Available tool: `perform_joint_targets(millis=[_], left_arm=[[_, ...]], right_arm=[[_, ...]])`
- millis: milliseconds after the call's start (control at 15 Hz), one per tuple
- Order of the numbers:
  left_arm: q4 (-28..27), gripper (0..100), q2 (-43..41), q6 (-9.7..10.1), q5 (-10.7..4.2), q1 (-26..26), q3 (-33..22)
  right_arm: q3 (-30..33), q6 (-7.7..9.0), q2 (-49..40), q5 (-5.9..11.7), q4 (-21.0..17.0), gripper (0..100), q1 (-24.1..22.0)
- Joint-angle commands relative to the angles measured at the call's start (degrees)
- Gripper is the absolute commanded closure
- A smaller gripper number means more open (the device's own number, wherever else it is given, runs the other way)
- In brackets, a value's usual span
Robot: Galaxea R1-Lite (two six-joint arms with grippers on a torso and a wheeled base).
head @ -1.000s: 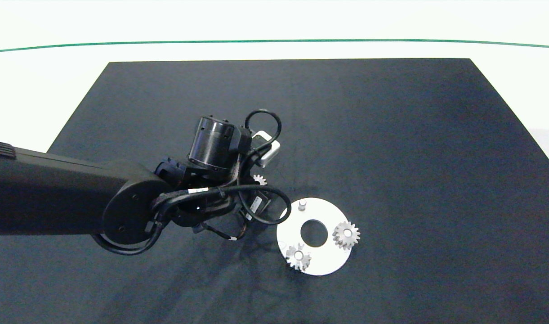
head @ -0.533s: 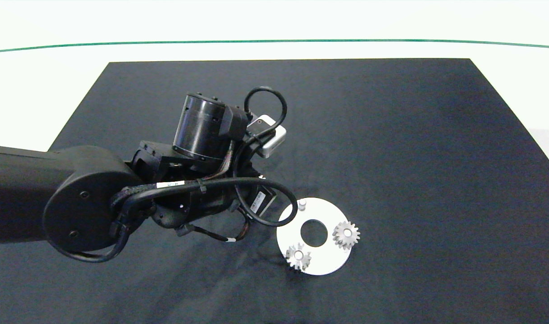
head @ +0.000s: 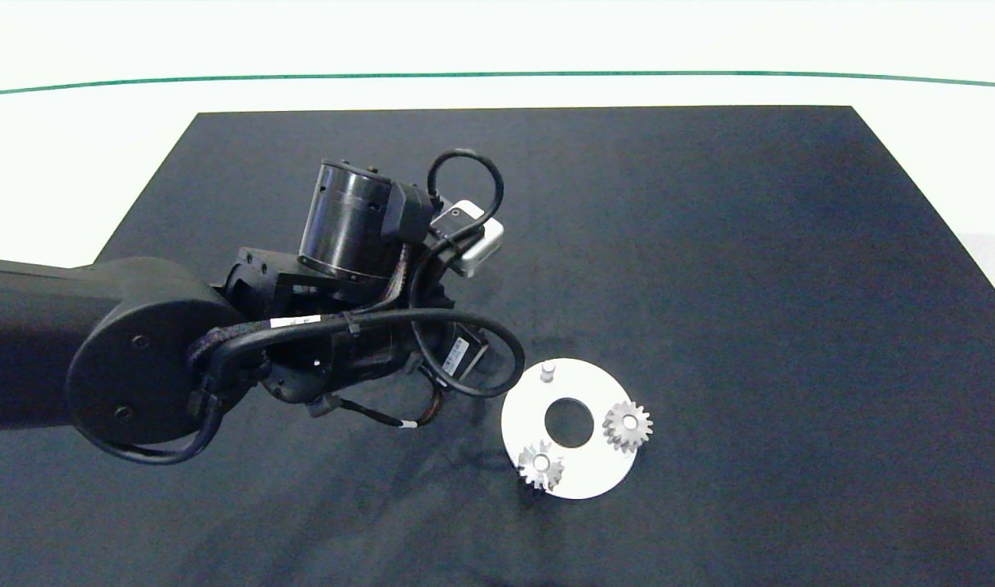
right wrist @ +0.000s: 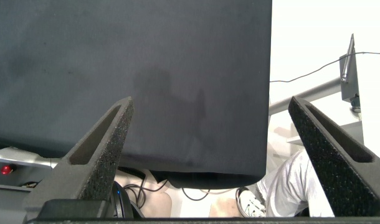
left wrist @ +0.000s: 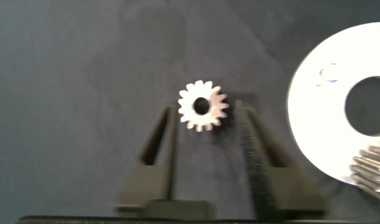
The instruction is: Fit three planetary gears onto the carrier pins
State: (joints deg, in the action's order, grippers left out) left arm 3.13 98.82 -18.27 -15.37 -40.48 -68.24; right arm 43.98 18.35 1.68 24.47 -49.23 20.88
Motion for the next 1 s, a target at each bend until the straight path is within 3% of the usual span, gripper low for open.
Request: perform_joint_targets(millis=[67,400,600,1000], left_arm=[[0.12,0,1.55,-0.01,0.08,1.02,0.66],[2.32,0,5.77,0.08,0.43,1.2,1.97],[4.69,6,7.97,-0.1,0.96,1.2,0.92],[4.43,18,8.41,-0.36,1.22,1.81,-0.31]], right_arm=[[-0.04,0.11,-0.01,0.14,-0.26,0,0.12],[-0.21,0.11,-0.01,0.14,-0.26,0,0.12],[-0.3,0.11,-0.1,0.14,-0.34,0,0.21],[-1.09,0.11,-0.1,0.14,-0.34,0,0.3]])
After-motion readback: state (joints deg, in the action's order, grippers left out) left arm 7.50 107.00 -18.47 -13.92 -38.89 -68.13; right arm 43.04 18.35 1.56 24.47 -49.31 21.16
